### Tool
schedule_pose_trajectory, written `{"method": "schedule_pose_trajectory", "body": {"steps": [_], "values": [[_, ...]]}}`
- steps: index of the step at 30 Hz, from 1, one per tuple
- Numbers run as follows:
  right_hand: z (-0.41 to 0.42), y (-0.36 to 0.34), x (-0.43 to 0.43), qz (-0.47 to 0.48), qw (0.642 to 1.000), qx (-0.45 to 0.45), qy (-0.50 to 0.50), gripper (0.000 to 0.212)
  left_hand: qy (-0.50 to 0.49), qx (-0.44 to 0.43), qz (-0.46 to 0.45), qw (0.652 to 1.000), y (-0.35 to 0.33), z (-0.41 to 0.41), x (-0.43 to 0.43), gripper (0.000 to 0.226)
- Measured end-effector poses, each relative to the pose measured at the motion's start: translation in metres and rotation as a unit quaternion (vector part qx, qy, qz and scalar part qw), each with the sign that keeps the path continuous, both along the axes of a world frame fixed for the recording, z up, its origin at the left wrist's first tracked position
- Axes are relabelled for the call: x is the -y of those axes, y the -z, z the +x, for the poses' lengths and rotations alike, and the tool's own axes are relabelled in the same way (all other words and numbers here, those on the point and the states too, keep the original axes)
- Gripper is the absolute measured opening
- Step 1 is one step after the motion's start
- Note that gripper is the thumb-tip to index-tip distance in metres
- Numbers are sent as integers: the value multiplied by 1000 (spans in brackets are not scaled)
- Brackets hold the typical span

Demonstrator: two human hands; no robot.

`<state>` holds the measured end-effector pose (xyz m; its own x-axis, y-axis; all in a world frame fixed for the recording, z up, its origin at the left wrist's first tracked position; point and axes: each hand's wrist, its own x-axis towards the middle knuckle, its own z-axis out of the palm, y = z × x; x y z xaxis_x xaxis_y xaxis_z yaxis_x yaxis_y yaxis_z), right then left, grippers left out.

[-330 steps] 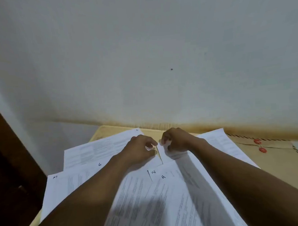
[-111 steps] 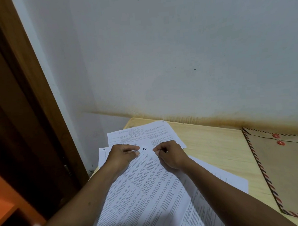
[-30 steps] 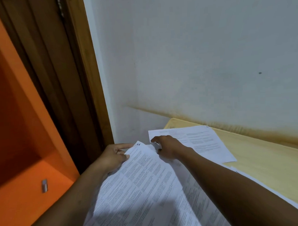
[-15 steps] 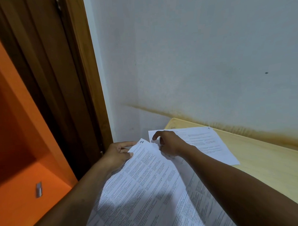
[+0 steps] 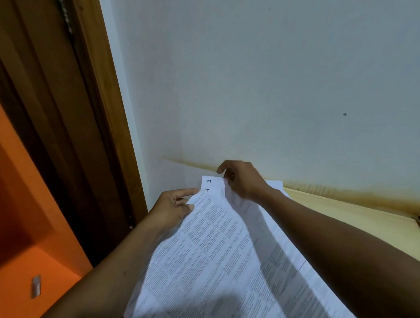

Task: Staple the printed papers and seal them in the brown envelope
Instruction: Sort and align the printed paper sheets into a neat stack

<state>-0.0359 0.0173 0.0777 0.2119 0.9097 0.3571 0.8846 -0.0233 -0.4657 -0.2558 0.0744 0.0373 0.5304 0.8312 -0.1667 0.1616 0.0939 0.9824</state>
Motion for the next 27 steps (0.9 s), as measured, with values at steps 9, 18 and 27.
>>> {"method": "schedule_pose_trajectory", "body": {"steps": [9, 18, 27], "values": [[26, -65, 32, 78, 995, 39, 39, 44, 39, -11, 118, 992, -54, 31, 10, 41], [46, -116, 69, 235, 966, -13, 107, 31, 35, -34, 281, 958, -131, 46, 28, 41], [61, -138, 118, 250, 930, -260, 70, 25, 31, 3, 366, 930, -177, 73, 60, 39]]}}
